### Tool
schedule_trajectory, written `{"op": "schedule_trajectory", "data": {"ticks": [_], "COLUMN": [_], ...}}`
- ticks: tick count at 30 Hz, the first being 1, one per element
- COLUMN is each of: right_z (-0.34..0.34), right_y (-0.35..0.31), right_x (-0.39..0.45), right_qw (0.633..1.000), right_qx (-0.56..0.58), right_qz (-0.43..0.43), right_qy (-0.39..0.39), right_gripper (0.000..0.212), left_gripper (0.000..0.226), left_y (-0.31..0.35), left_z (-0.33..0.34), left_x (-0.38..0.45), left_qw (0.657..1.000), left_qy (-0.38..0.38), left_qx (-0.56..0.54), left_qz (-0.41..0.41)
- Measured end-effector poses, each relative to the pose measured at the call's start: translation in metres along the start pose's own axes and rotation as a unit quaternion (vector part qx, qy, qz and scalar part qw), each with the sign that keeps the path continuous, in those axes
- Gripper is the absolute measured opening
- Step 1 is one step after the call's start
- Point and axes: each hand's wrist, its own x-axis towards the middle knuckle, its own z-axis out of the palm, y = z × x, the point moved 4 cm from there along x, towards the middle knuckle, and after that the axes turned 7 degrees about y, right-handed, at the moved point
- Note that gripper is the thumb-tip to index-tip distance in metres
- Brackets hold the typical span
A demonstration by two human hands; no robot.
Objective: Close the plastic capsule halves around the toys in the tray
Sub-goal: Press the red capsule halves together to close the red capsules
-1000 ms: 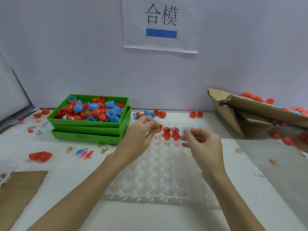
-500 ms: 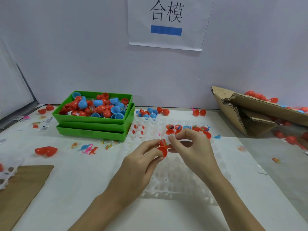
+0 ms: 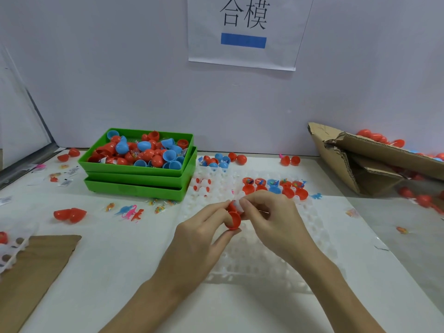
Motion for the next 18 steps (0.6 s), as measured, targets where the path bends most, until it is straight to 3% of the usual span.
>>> {"op": "schedule_trajectory", "data": {"ticks": [4,9,15,18], "right_z": [-0.0011,-0.0031,0.0026,-0.0035], "right_y": [0.0,0.0005,-0.0082,-0.0032], "right_x": [0.0,-0.0014,-0.0019,-0.0013], "right_qw": [0.998,0.991,0.999,0.993], "right_qx": [0.056,0.119,0.04,0.104], "right_qz": [0.03,0.063,0.005,0.048], "right_qy": [0.016,0.025,-0.033,-0.014], "right_gripper": [0.013,0.008,0.021,0.014], "left_gripper": [0.025,0.065,0.057,0.052], "left_y": [-0.0032,-0.0024,0.0016,0.0014], "left_z": [0.0009,0.003,-0.0007,-0.0023], "left_x": [-0.0028,-0.0039,0.0,0.0002], "left_qw": [0.999,0.994,1.0,0.999], "left_qy": [0.012,-0.001,-0.001,0.01], "left_qx": [-0.027,-0.077,-0.009,-0.027], "left_qz": [-0.038,-0.082,-0.028,-0.039]}}
